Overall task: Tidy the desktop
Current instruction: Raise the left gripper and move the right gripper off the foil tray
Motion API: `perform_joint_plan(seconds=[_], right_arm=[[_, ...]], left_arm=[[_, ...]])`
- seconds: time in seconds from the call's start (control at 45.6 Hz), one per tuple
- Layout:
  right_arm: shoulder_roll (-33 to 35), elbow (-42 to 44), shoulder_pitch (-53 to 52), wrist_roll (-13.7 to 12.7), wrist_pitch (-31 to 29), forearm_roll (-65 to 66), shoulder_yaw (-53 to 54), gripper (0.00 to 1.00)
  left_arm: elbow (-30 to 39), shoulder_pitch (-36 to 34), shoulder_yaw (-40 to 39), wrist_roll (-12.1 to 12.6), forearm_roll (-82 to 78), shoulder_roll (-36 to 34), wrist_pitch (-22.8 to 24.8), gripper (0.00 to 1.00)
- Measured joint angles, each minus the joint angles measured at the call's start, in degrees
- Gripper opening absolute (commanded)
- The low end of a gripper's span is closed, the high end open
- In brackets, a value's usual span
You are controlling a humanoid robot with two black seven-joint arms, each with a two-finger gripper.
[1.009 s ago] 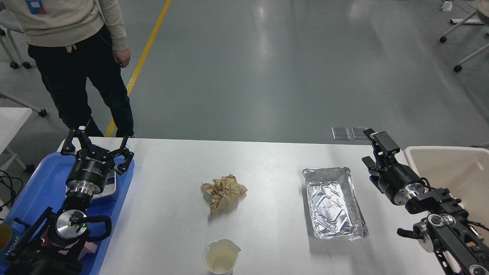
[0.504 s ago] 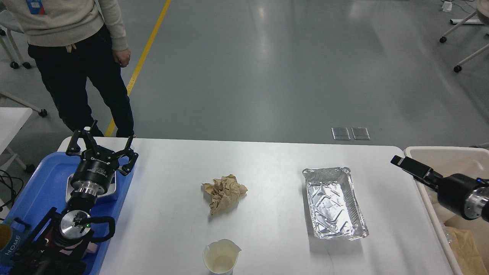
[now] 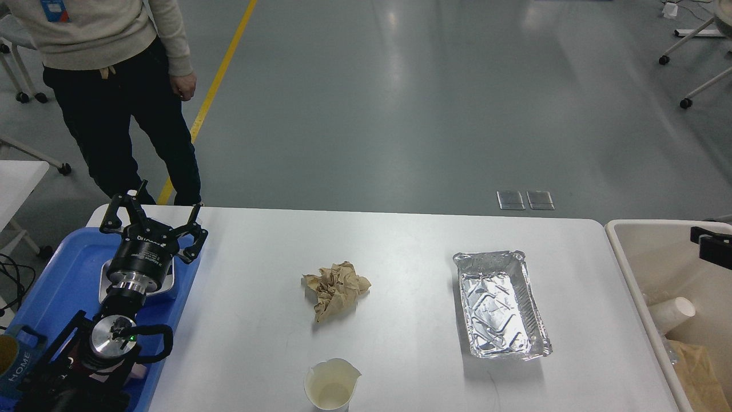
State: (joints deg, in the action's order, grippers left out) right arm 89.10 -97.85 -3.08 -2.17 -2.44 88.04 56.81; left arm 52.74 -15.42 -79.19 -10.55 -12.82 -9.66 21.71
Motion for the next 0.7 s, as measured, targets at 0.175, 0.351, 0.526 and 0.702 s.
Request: perform_joint_plan(seconds=[0.175, 0.351, 0.526, 0.702], right_arm=[[2.0, -0.1, 0.1, 0.2, -0.3, 0.4, -0.3, 1.0], [2.0, -0.1, 0.8, 0.4, -1.2, 0.4, -0.3, 1.0], [-0.8, 0.0, 0.8, 0.4, -4.5, -2.8, -0.5, 1.0], [-6.1, 0.3, 0.2, 0.0, -9.0, -13.3, -0.5, 1.0]], left_arm=[[0.0, 0.0, 0.0, -0.1, 0.0, 0.0, 0.0, 0.97], [0.0, 0.1, 0.1, -0.1, -0.1, -0.1, 0.0, 0.97], [0.0, 0.1, 0.7, 0.0, -0.2, -0.1, -0.1, 0.97], [0.0, 0.1, 1.0, 0.0, -0.3, -0.2, -0.3, 0.97]])
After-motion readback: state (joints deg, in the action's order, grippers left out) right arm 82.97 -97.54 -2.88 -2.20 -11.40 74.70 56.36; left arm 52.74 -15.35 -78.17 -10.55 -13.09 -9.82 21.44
